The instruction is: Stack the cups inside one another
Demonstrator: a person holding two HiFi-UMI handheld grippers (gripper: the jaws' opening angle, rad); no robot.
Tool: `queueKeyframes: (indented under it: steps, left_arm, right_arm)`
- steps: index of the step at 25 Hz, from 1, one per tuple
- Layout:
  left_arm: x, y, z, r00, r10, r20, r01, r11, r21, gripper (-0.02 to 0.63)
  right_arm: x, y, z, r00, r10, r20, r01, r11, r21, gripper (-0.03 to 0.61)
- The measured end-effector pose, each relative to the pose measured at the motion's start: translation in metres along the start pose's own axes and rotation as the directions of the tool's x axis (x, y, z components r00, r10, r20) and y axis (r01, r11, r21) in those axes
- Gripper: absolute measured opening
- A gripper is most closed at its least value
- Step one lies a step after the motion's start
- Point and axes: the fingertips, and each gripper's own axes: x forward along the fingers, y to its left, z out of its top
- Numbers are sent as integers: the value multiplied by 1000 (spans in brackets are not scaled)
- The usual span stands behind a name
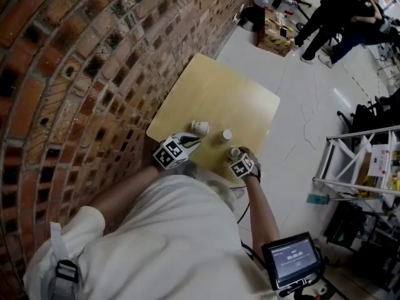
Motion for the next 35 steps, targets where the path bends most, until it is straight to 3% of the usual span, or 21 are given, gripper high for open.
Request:
queueKeyframes:
  steps: [6, 11, 17, 22, 24, 27, 31, 35]
  left_arm:
    - [-3, 7, -3, 999, 38, -11, -38, 999, -16, 65]
    - [-8, 16, -10, 998, 59, -27, -60, 998, -30, 64]
    - [0, 20, -23, 997, 56, -53, -59, 997, -57, 94]
    - [22, 13, -28, 998, -14, -66, 6, 994, -110, 107]
    - [32, 6, -26, 996, -69, -53, 59, 982, -179, 126]
    - [46, -9, -13, 987, -160, 3, 154, 943, -296, 153]
    - [67, -41, -2, 964, -266, -4, 250, 914, -320, 193]
    - [86, -61, 0, 930, -368, 6, 342, 858, -384, 193]
  right_arm:
    - [24, -10, -10, 998, 24, -50, -26, 999, -47, 307]
    - [30, -11, -4, 999, 36, -21, -36, 999, -22, 278]
    - [16, -15, -1, 999, 38, 36, -40, 998, 56, 276]
    - [-9, -23, 4, 990, 18, 139, -41, 985, 168, 276]
    - [-24, -27, 8, 972, 13, 235, -81, 956, 283, 276]
    - [-55, -35, 18, 912, -17, 410, -176, 886, 429, 276]
    - [-97, -29, 26, 842, -49, 537, -227, 871, 435, 276]
    - [-121, -17, 34, 766, -32, 642, -299, 866, 400, 276]
